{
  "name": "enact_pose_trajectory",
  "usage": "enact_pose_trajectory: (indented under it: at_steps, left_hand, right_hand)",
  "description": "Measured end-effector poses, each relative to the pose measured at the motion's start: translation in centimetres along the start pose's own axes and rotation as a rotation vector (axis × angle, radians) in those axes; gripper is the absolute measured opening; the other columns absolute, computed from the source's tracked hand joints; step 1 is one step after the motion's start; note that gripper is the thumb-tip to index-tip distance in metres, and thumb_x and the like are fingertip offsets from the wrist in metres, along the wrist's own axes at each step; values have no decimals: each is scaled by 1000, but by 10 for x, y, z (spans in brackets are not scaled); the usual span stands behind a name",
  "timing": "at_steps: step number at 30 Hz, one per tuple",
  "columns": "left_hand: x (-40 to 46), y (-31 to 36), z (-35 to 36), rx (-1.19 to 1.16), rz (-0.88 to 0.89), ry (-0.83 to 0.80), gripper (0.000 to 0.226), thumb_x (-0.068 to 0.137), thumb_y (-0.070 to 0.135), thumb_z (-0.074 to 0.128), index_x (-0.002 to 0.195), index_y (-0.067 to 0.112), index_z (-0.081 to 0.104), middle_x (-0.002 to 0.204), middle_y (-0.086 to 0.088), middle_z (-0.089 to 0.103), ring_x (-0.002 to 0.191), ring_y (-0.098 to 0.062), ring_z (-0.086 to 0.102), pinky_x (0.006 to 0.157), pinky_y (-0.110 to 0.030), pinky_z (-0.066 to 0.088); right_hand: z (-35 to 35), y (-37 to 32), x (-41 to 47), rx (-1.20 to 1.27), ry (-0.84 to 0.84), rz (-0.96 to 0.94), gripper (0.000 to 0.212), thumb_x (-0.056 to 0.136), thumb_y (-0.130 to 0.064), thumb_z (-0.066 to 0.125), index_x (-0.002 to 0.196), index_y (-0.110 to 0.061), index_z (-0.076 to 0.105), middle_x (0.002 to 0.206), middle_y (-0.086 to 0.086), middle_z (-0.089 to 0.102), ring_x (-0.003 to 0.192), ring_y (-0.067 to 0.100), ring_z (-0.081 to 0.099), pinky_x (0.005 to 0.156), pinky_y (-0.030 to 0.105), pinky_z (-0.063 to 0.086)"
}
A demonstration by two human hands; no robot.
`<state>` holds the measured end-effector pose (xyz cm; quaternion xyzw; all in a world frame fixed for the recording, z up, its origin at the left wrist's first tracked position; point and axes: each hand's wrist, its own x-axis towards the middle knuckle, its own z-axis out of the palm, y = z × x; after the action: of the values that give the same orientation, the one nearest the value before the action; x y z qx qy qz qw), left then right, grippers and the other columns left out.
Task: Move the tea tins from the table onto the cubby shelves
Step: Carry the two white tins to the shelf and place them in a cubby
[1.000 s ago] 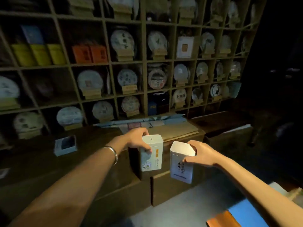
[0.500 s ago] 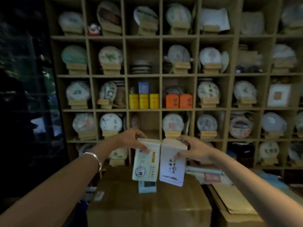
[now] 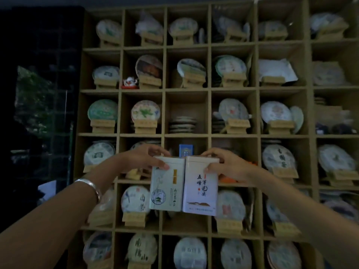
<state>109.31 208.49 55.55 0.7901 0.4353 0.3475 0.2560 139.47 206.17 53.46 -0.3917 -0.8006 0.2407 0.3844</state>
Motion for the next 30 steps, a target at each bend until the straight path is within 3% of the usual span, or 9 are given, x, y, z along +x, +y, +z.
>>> enact_pose_trajectory:
  at_steps: [5,13,17,21,28,30]
  left_hand:
    - [75,15,-40,-18,70,56,48,58,39,90,103,35,72,101,4,75,94,-15,71,75,-31,58]
    - [171,27,-91,-32,167,166,38,61,36,86,97,36,73,99,7,74,95,-10,70,76,-29,55]
    - [211,26,-112,-22,185,187,49,53,44,86,99,36,71,97,5,74,91,-10,71,64,-21,55]
    - [256,16,-125,-65,184,231,40,67,34,83,104,30,69,104,0,71,95,-13,68,56,-17,54]
    - [327,-6,-134,-202,196,129,44,77,18,75,118,24,61,119,-8,62,109,-23,60,80,-32,53]
    - [345,-14,-135,-262,201,117,44,76,16,76,117,25,62,118,-8,63,106,-23,62,72,-30,56]
  right_hand:
    - [-51,-7,75,-51,51,-79,30,80,-27,72,108,-30,60,97,-4,71,82,5,71,59,20,55]
    - [-99,-10,183,-84,115,-113,25,84,-23,68,107,-25,60,98,-1,71,84,11,71,62,24,58]
    - [-114,-9,230,-145,178,-121,24,80,-28,70,102,-30,60,98,-2,71,88,12,69,62,25,58]
    - [-130,-4,275,-175,237,-90,23,76,-33,72,97,-33,63,91,-6,73,81,9,71,60,25,57]
    - [-149,1,335,-226,259,40,30,79,-31,70,106,-25,61,104,4,69,96,21,66,64,32,56]
    - [-155,4,347,-251,229,72,33,80,-32,69,111,-24,60,108,5,67,99,22,64,71,35,56]
